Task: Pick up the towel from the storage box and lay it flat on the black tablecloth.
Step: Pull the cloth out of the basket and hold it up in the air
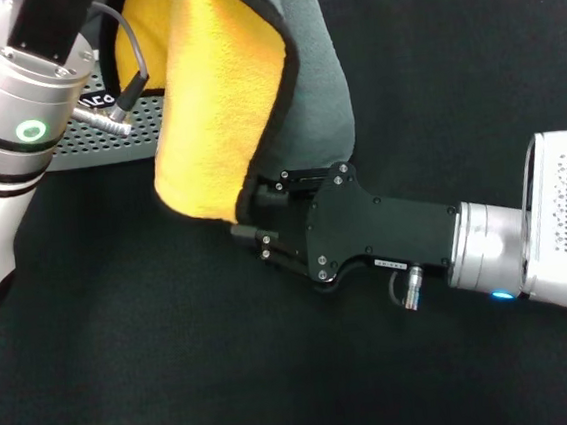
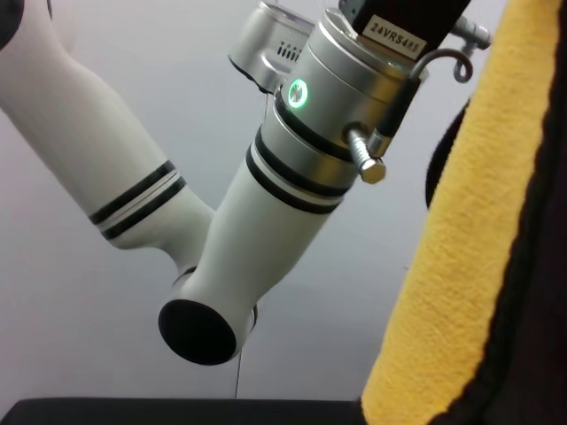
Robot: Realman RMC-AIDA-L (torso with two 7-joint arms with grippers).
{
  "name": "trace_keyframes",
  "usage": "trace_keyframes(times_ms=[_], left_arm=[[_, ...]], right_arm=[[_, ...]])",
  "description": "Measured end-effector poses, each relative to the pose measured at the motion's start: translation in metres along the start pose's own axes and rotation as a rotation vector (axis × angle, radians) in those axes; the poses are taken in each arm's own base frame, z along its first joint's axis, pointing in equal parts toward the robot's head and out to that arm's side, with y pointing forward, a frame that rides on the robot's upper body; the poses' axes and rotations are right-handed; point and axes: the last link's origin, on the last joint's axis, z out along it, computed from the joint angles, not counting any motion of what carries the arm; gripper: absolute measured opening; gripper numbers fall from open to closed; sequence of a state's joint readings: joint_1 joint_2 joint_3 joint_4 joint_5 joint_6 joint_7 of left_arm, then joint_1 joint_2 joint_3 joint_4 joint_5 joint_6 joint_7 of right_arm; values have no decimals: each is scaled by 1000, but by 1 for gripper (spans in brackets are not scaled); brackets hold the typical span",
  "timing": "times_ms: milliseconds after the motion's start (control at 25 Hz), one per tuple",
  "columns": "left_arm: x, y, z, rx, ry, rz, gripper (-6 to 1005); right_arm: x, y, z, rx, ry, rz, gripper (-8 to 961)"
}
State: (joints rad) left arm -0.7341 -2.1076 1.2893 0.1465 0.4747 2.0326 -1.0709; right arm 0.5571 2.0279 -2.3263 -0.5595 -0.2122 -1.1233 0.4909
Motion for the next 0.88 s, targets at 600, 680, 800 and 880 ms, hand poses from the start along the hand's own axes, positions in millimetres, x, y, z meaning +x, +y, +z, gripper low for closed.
trace_keyframes(times_ms=[600,680,800,880], left_arm=[[1,6,-1,-10,36,27,11],[2,6,-2,-6,38,29,11],[3,6,-6,8,45,35,11],[4,7,-8,18,50,39,11]], right_arm=[[0,1,5,-1,14,0,275],[1,2,3,1,12,4,232],[1,3,2,3,12,7,168],[2,3,2,5,13,9,136]])
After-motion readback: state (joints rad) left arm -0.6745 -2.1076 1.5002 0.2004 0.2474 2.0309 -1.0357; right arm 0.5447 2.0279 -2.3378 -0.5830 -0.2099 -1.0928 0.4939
